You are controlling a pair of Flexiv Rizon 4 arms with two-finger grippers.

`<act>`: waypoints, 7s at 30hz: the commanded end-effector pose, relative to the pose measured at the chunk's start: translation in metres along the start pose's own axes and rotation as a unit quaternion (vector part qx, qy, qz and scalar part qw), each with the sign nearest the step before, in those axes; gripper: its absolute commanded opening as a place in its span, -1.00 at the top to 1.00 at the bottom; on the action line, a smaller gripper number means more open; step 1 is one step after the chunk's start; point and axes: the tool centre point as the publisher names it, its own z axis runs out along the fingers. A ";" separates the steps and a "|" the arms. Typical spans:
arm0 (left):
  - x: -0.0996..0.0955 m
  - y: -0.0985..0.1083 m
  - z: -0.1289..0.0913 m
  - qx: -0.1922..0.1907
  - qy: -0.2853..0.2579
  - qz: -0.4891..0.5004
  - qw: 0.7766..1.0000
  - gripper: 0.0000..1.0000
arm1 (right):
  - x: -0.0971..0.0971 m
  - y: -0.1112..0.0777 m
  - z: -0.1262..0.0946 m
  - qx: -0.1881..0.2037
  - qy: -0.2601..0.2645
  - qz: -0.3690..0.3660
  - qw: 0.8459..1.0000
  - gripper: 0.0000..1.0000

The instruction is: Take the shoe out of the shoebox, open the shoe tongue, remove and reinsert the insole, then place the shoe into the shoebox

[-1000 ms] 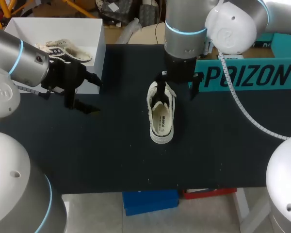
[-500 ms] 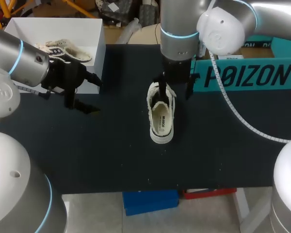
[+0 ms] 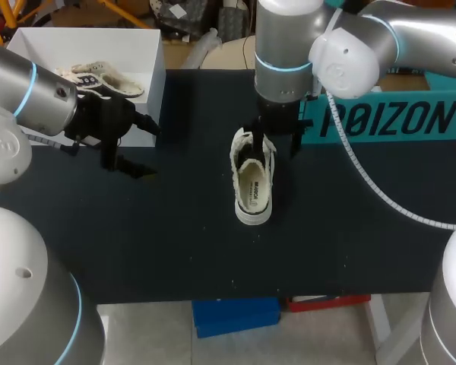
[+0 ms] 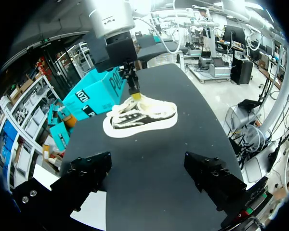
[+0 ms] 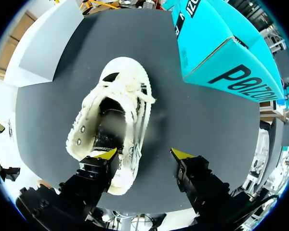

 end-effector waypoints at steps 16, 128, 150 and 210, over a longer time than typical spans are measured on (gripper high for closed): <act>0.001 0.000 0.001 0.000 -0.002 0.001 1.000 -1.00 | 0.015 0.010 0.051 0.020 -0.005 -0.004 1.000 0.00; 0.001 0.000 0.001 0.000 -0.002 0.001 1.000 -1.00 | -0.304 0.220 -0.135 0.065 0.025 -0.601 0.796 1.00; 0.001 0.000 0.001 0.000 -0.002 0.001 1.000 -1.00 | -0.310 0.240 -0.063 0.078 0.083 -0.594 0.797 1.00; 0.001 0.000 0.001 0.000 -0.002 0.001 1.000 -1.00 | -0.307 0.224 -0.043 0.093 0.074 -0.557 0.822 0.12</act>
